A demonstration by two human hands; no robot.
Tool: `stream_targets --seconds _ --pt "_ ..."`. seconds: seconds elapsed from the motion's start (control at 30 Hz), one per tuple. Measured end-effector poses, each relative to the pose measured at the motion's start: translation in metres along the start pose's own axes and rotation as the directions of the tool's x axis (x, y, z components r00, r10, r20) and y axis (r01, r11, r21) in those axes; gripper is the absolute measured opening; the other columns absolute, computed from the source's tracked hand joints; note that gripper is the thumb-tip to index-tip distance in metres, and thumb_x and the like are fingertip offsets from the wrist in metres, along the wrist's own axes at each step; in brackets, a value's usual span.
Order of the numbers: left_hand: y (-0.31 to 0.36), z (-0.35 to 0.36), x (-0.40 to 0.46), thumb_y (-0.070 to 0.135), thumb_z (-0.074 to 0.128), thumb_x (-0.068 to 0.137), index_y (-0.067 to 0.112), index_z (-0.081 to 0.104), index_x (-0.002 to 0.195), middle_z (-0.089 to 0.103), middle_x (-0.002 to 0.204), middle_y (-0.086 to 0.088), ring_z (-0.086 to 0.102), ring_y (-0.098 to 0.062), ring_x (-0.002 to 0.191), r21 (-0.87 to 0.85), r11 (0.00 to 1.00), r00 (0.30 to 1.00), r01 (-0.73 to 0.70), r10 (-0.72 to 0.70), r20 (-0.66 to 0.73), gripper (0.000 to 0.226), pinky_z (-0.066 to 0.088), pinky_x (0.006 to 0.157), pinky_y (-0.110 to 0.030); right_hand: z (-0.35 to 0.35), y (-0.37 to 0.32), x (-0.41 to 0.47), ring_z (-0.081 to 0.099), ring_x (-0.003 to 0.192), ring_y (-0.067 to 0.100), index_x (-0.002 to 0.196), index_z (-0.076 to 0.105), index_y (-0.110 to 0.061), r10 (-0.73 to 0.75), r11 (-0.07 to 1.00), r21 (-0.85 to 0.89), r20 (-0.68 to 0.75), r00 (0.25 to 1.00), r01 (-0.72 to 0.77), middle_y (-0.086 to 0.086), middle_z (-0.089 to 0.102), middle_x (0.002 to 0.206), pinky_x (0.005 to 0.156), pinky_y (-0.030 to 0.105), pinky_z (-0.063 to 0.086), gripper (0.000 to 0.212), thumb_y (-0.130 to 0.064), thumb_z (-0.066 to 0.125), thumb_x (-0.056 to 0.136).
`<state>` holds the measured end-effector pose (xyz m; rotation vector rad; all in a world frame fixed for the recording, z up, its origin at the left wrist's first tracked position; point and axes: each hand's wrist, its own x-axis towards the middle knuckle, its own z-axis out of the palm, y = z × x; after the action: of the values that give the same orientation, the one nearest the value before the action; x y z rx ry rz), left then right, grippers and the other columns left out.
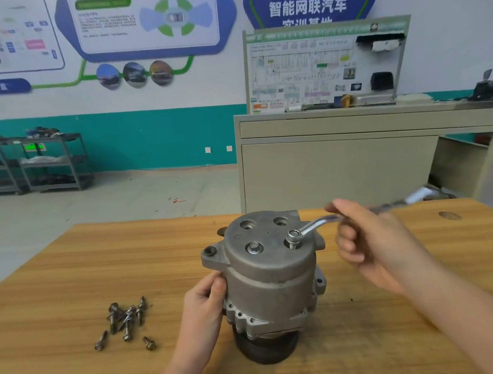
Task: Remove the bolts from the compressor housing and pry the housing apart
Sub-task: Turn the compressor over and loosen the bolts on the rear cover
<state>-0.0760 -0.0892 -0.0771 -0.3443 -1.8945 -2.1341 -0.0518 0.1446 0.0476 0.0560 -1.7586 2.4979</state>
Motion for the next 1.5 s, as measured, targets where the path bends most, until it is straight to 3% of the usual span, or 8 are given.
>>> stream_targets --seconds 0.1,0.23,0.5,0.73,0.9,1.03,1.23,1.5 --pt "0.004 0.001 0.0 0.041 0.05 0.085 0.018 0.075 0.087 0.072 0.07 0.005 0.063 -0.001 0.06 -0.011 1.0 1.0 -0.012 0.012 0.013 0.033 0.047 0.055 -0.013 0.019 -0.017 0.036 0.035 0.032 0.006 0.072 0.061 -0.007 0.055 0.95 -0.304 -0.083 0.995 -0.077 -0.004 0.04 0.042 0.029 0.016 0.024 0.026 -0.027 0.07 0.085" --pt "0.008 0.004 0.0 0.036 0.051 0.085 0.03 0.076 0.07 0.065 0.058 0.009 0.057 0.004 0.053 -0.002 0.999 0.999 -0.033 0.034 0.037 0.03 0.044 0.054 -0.009 0.065 -0.035 0.06 0.035 0.029 0.003 0.07 0.073 -0.007 -0.06 0.532 -0.839 0.094 0.994 0.112 -0.009 0.046 0.038 0.033 0.011 0.03 0.037 -0.043 0.074 0.081" --pt "0.007 0.002 0.001 0.035 0.05 0.088 0.02 0.07 0.08 0.065 0.058 0.009 0.057 0.003 0.052 0.009 0.998 0.998 -0.067 0.067 -0.001 0.026 0.043 0.054 -0.009 0.104 -0.014 0.003 0.054 0.063 0.007 0.083 0.069 -0.026 -0.306 -0.069 -0.791 0.597 0.741 0.609 -0.013 0.058 0.065 0.054 0.026 0.042 0.021 -0.046 0.066 0.086" --pt "0.001 0.0 0.0 0.036 0.053 0.095 0.026 0.076 0.077 0.068 0.065 0.005 0.058 -0.001 0.056 0.059 0.998 0.999 -0.034 0.035 -0.021 0.031 0.045 0.052 -0.014 0.036 0.018 -0.045 0.041 0.055 -0.006 0.071 0.059 -0.025 -0.644 0.236 -0.513 0.553 0.528 0.825 -0.017 0.045 0.06 0.055 0.004 0.03 0.02 -0.039 0.067 0.083" --pt "0.003 0.0 -0.002 0.046 0.049 0.094 0.029 0.078 0.084 0.07 0.068 0.001 0.063 -0.007 0.059 0.042 0.999 1.0 -0.019 0.02 -0.005 0.035 0.048 0.054 -0.018 0.001 0.031 -0.045 0.043 0.047 0.013 0.071 0.065 -0.022 -0.609 0.744 -0.222 0.161 0.777 0.63 -0.006 0.047 0.05 0.046 0.019 0.035 0.044 -0.061 0.053 0.089" --pt "0.004 0.003 -0.003 0.04 0.049 0.088 0.023 0.076 0.077 0.069 0.063 0.005 0.062 -0.002 0.055 0.041 0.998 0.999 -0.043 0.043 -0.016 0.033 0.045 0.052 -0.011 -0.009 0.025 -0.006 0.043 0.043 0.018 0.071 0.069 -0.02 -0.358 0.915 -0.21 -0.03 0.933 0.345 0.001 0.047 0.046 0.043 0.025 0.036 0.035 -0.042 0.052 0.092" --pt "0.003 0.002 0.002 0.04 0.051 0.085 0.028 0.078 0.076 0.074 0.074 0.003 0.065 0.002 0.066 0.048 0.997 0.998 -0.066 0.066 -0.002 0.031 0.047 0.061 -0.009 0.02 -0.022 0.058 0.034 0.044 0.012 0.052 0.071 -0.022 -0.169 0.655 -0.748 -0.006 0.986 0.107 -0.011 0.042 0.039 0.047 0.023 0.031 0.043 -0.052 0.067 0.083" --pt "0.007 0.004 0.001 0.035 0.05 0.086 0.036 0.077 0.074 0.072 0.071 0.009 0.061 0.006 0.066 0.079 0.994 0.997 -0.08 0.08 0.001 0.03 0.045 0.061 -0.007 0.108 -0.039 0.03 0.05 0.047 0.008 0.074 0.076 -0.016 -0.055 0.256 -0.876 0.409 0.911 0.409 -0.007 0.06 0.054 0.043 0.016 0.036 0.032 -0.047 0.074 0.079"
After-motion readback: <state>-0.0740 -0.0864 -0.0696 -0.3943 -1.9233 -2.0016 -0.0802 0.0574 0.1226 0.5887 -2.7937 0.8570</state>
